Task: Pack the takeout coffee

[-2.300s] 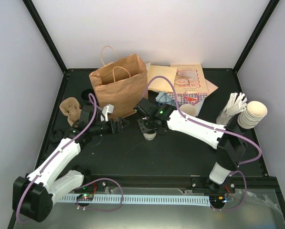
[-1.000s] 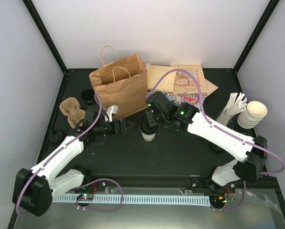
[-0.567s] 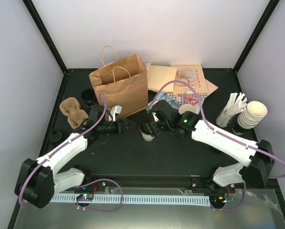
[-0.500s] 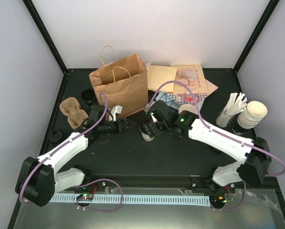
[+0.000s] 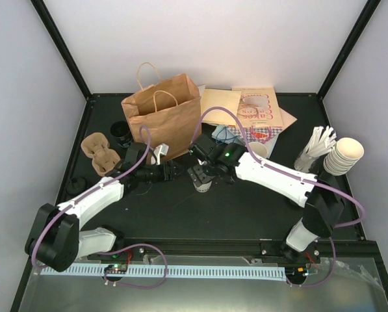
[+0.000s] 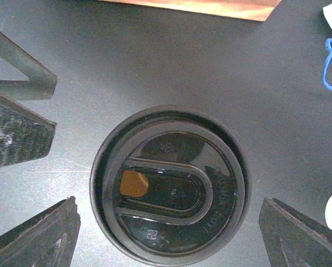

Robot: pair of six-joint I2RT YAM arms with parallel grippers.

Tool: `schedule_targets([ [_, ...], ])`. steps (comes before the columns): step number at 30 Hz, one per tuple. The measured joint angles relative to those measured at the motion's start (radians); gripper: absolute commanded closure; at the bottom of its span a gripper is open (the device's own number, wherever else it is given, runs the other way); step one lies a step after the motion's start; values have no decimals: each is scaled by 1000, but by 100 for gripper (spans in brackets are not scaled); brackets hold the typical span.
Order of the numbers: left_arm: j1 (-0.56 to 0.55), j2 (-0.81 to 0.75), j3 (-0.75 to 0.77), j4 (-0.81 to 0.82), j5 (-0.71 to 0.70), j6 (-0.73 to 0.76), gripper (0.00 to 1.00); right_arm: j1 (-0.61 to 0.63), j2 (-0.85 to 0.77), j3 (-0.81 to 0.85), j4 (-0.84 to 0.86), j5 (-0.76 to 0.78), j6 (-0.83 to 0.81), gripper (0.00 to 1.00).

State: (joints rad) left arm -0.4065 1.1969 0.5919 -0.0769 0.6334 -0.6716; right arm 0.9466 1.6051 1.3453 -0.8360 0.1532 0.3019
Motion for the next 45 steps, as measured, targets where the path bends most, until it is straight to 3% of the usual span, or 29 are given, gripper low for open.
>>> schedule_targets([
  [21,0,37,10,25,15,-2,38,-6,124,133,-139,23,63,16],
  [32,0,39,10,26,26,-2,40,-11,153,152,-167,0,66,24],
  [45,-2,68,10,37,44,-6,46,-11,163,168,-178,-23,61,26],
])
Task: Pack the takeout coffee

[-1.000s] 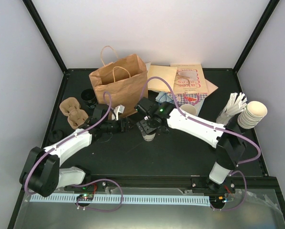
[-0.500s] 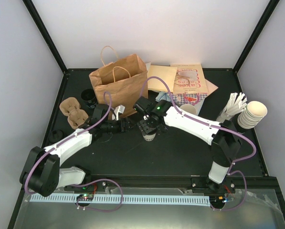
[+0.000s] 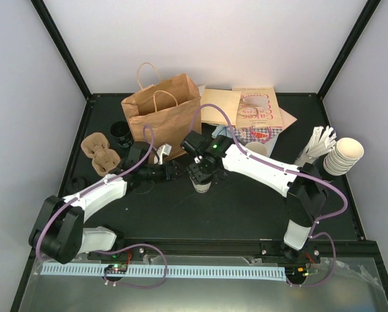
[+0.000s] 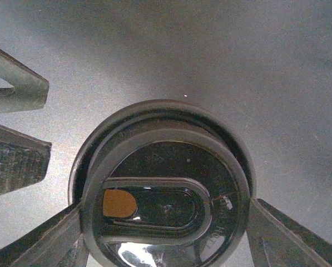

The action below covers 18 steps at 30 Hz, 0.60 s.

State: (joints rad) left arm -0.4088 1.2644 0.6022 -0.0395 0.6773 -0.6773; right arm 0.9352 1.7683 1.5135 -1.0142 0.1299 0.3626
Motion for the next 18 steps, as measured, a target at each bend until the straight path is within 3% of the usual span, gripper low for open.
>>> schedule_targets([
  [18,-21,69,0,68,38,-36,52,0,0,-2,1,-12,-50,27],
])
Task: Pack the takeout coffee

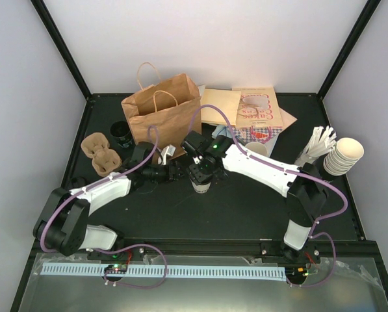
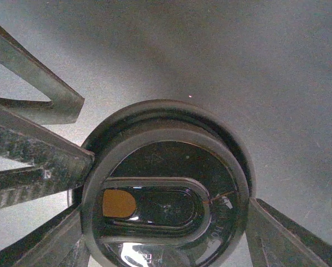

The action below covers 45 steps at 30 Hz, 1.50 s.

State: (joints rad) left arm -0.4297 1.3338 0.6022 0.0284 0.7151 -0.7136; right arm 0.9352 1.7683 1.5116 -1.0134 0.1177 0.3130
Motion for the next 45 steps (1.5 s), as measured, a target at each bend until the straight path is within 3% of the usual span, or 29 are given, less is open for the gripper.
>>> schedule_targets([
  [5,-3,4,-3,51,29,-39,54,-3,-14,-26,28,-17,-11,27],
  [15,-3,56,-98,346,102,-235,56,-2,-35,-61,66,-27,-45,27],
  [22,-2,76,-121,429,119,-299,57,-4,-48,-77,77,-34,-54,27],
  [39,-2,81,-139,459,123,-320,57,26,-33,-69,60,24,-73,27],
  [45,-3,67,-141,422,104,-291,57,31,-28,-70,61,32,-90,32],
])
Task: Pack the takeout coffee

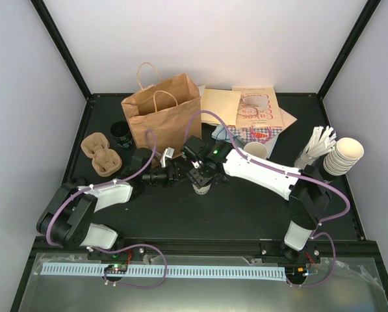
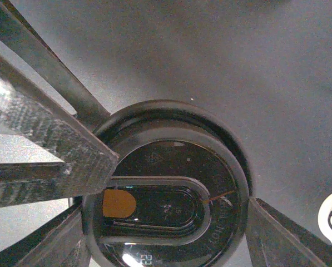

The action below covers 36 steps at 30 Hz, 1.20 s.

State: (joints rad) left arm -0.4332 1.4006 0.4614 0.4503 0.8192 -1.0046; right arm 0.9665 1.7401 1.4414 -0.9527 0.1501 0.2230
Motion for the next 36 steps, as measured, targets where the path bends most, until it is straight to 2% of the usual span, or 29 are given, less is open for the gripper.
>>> schedule_targets([
  [10,0,-63,-1,-110,-58,83,61,0,-2,-4,5,-16,-43,33],
  [17,2,-32,-1,-122,-57,108,68,-1,-5,-7,5,-21,-61,33],
  [25,8,-6,8,-115,-29,117,71,-3,-13,-19,10,-28,-95,33],
  [31,7,2,18,-122,-9,128,79,-9,-24,-32,16,-41,-121,34],
  [36,5,-4,18,-137,-6,135,78,-13,-47,-64,45,-55,-141,35],
])
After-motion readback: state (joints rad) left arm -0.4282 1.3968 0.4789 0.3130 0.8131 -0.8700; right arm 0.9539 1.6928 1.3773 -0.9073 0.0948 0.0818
